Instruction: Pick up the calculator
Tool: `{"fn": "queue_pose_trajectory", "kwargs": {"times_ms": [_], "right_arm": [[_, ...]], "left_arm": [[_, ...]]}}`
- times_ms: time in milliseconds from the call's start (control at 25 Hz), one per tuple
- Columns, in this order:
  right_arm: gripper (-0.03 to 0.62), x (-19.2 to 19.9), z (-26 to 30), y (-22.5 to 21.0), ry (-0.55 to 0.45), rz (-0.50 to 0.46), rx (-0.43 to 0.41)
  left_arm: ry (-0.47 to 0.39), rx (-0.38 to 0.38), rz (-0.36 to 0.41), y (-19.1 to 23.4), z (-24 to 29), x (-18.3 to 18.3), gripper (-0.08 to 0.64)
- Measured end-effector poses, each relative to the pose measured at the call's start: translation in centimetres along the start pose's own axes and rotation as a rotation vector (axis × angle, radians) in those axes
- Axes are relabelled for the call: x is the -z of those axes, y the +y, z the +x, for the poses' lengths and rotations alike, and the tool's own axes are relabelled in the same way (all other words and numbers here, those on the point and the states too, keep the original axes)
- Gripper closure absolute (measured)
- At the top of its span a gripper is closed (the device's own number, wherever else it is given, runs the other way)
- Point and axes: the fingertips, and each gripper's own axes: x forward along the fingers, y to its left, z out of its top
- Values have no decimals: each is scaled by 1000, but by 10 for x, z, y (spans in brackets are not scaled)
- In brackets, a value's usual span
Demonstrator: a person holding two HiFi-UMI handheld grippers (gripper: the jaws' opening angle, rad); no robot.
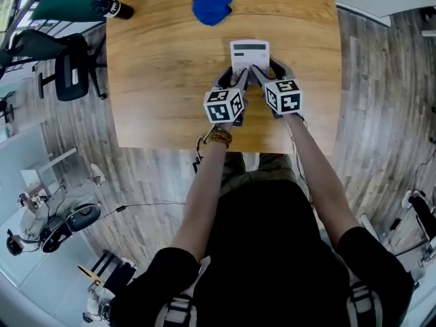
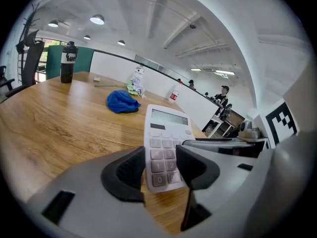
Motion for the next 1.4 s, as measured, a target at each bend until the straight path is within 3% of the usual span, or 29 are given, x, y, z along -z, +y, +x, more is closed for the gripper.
{"fn": "queue_pose_trajectory", "kwargs": {"times_ms": [280,840,1080,1400], "right_arm": [[346,-10,-13,32,-15,-45,8],[350,-32,-45,76,-76,-76,66],[350,-76,-67,94,-171,-84,60],[351,-153,-100,120,-340,-144,74]], "left_arm": [[-29,-15,-1,5,-32,-10,339],[-106,28,31,3,-84,-37,374],[-204,96,115,-15,-111,-85,373],[-358,105,234,-39,-145,-162,370]]}}
